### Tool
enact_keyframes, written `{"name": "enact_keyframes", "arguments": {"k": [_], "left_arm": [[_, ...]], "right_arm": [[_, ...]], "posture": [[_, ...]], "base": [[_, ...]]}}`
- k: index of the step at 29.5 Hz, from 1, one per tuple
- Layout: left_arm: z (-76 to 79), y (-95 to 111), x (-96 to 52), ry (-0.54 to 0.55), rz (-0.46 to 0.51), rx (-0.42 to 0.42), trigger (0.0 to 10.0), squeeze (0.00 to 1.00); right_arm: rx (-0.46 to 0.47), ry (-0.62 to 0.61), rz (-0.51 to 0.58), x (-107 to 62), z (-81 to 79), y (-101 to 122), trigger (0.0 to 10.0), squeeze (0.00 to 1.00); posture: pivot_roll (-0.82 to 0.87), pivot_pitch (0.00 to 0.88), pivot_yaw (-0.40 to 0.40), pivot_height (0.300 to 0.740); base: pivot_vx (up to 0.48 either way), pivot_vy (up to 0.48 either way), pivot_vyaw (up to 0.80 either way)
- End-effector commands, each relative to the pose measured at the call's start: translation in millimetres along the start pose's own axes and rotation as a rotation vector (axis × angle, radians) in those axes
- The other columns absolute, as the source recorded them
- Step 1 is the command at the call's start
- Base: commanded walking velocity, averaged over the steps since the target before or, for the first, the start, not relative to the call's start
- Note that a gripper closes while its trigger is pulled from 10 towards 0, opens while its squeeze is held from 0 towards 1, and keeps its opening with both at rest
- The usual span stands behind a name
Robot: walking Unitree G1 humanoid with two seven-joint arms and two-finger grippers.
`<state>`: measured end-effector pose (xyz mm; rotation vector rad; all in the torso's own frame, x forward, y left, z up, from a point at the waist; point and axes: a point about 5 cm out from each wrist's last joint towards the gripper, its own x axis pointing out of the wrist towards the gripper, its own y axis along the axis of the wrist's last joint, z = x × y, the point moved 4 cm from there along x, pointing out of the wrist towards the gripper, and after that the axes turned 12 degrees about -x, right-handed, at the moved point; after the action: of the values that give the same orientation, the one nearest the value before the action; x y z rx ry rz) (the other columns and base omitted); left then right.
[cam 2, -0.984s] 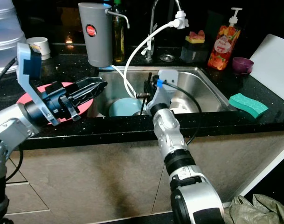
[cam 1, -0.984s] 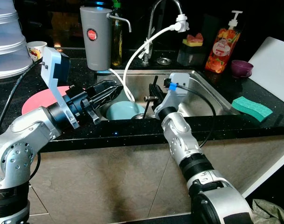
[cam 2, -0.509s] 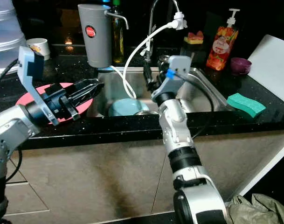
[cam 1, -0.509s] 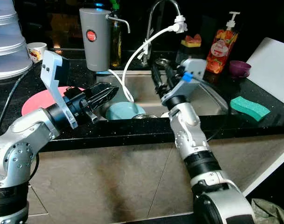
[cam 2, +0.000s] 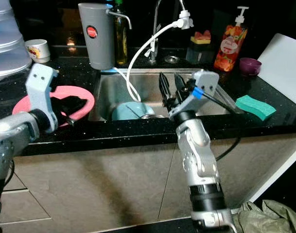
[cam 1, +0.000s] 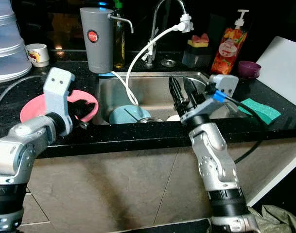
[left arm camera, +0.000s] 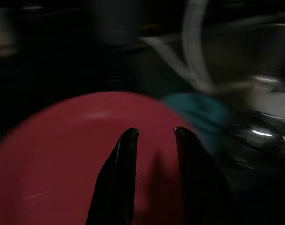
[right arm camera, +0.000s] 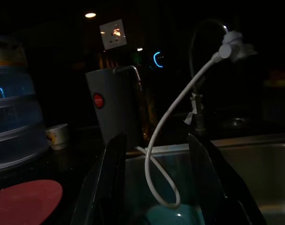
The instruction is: Kitchen organization
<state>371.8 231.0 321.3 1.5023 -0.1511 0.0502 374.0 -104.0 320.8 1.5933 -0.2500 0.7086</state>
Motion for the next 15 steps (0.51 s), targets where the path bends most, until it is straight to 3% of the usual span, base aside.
{"name": "enact_keyframes", "arguments": {"k": [1,4,7,8,10,11,15], "left_arm": [[-15.0,-2,-0.4,0.088,-0.012,0.019,10.0,0.0],[-28.8,-3,-0.1,0.173,-0.008,-0.013,10.0,0.0],[-59.2,2,-1.9,0.337,0.039,-0.197,10.0,0.0],[-59.2,2,-1.9,0.337,0.039,-0.197,10.0,0.0],[-70.1,2,-3.1,0.394,0.06,-0.315,10.0,0.0],[-70.1,2,-3.1,0.394,0.06,-0.315,10.0,0.0],[-87.0,-1,-6.3,0.495,0.092,-0.515,10.0,0.0]], "right_arm": [[0.016,-0.002,0.007,-1.4,-0.4,4,10.0,0.0],[0.018,-0.002,0.006,-1.1,-0.8,4,10.0,0.0],[0.017,0.002,0.005,0.1,-0.6,7,10.0,0.0],[0.017,0.002,0.005,0.1,-0.6,7,10.0,0.0],[0.016,-0.001,0.0,0.2,0.9,9,10.0,0.0],[0.016,-0.001,0.0,0.2,0.9,9,10.0,0.0],[0.013,-0.006,-0.006,-0.6,2.7,12,10.0,0.0]], "posture": [[0.13,0.151,-0.046,0.74],[0.13,0.15,-0.046,0.74],[0.13,0.148,-0.047,0.74],[0.13,0.148,-0.047,0.74],[0.13,0.148,-0.049,0.74],[0.13,0.148,-0.049,0.74],[0.13,0.149,-0.048,0.74]], "base": [[0.0,0.0,0.0],[0.0,0.0,0.0],[0.0,0.0,0.0],[0.0,0.0,0.0],[0.0,0.0,0.0],[0.0,0.0,0.0],[0.0,0.0,0.0]]}}
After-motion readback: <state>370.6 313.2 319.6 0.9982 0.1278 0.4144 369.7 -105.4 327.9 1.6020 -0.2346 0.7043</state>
